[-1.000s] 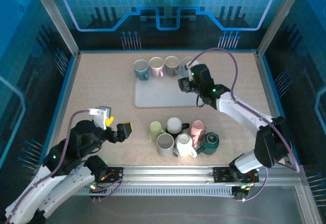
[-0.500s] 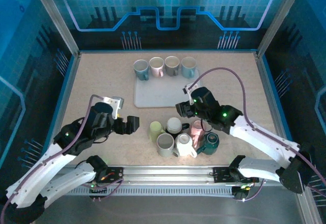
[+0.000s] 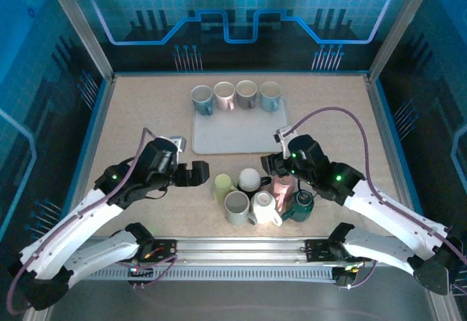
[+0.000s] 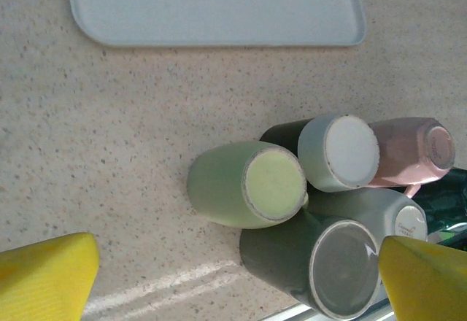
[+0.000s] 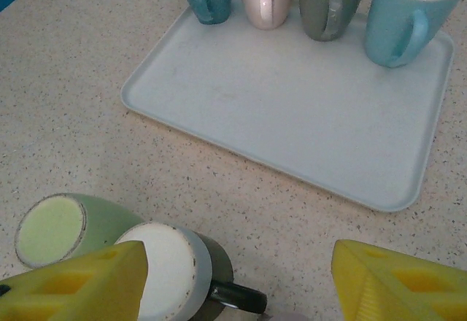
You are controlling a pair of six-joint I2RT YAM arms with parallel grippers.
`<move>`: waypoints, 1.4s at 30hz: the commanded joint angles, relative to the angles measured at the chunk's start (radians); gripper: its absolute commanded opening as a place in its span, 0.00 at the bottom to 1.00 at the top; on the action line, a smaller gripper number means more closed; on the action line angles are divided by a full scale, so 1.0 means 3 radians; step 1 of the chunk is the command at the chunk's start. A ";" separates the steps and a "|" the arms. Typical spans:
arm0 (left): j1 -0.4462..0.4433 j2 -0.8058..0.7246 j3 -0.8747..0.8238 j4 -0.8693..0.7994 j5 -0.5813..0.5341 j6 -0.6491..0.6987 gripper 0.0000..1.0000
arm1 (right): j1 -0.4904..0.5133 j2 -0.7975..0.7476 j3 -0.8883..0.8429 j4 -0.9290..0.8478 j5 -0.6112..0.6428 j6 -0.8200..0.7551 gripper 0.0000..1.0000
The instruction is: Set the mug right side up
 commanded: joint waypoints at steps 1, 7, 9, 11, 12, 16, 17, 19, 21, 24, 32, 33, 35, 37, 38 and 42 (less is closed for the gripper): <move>-0.0052 0.0171 0.0001 0.0038 0.0061 -0.0455 0.99 | 0.0016 -0.0098 -0.0066 -0.0002 -0.0025 0.0065 0.68; -0.0199 0.0679 0.0110 -0.0057 -0.0020 -0.0938 0.99 | 0.0017 -0.0205 -0.0151 -0.0003 -0.0031 0.0115 0.68; -0.0265 0.0888 0.0166 -0.0109 -0.0037 -0.1073 0.99 | 0.0017 -0.0243 -0.0171 -0.0018 -0.0026 0.0115 0.68; -0.0312 0.1073 0.0219 -0.0155 -0.0036 -0.1167 0.99 | 0.0017 -0.0285 -0.0198 -0.0018 -0.0003 0.0120 0.68; -0.0332 0.1160 0.0248 -0.0170 -0.0018 -0.1209 0.99 | 0.0016 -0.0312 -0.0217 -0.0018 0.0008 0.0122 0.68; -0.0405 0.1369 0.0304 -0.0109 -0.0006 -0.1279 0.99 | 0.0011 -0.0362 -0.0259 -0.0008 -0.0005 0.0132 0.68; -0.0407 0.1392 0.0304 -0.0076 -0.0005 -0.1290 0.99 | 0.0012 -0.0367 -0.0268 -0.0008 -0.0012 0.0136 0.68; -0.0410 0.1424 0.0298 -0.0032 -0.0010 -0.1303 0.99 | 0.0006 -0.0377 -0.0283 0.0001 -0.0035 0.0142 0.68; -0.0407 0.1471 0.0308 0.0001 -0.0011 -0.1299 0.99 | 0.0003 -0.0383 -0.0300 0.0010 -0.0057 0.0145 0.68; -0.0411 0.1568 0.0337 0.0054 0.0010 -0.1277 0.99 | 0.0005 -0.0393 -0.0311 0.0022 -0.0075 0.0146 0.68; -0.0407 0.1905 0.0533 0.0013 -0.0035 -0.1189 0.99 | 0.0000 -0.0372 -0.0321 0.0066 -0.0111 0.0120 0.68; -0.0408 0.1947 0.0546 0.0011 -0.0037 -0.1189 0.99 | -0.0003 -0.0367 -0.0325 0.0074 -0.0122 0.0127 0.68; -0.0411 0.2013 0.0559 0.0014 -0.0036 -0.1185 0.99 | -0.0006 -0.0358 -0.0330 0.0084 -0.0133 0.0126 0.68; -0.0408 0.2082 0.0578 0.0007 -0.0028 -0.1184 0.99 | -0.0004 -0.0348 -0.0322 0.0084 -0.0138 0.0121 0.68; -0.0409 0.2112 0.0588 0.0002 -0.0027 -0.1180 0.99 | -0.0005 -0.0344 -0.0324 0.0080 -0.0146 0.0120 0.68; -0.0386 0.2194 0.0582 -0.0031 -0.0040 -0.1173 0.99 | -0.0010 -0.0339 -0.0323 0.0084 -0.0153 0.0113 0.68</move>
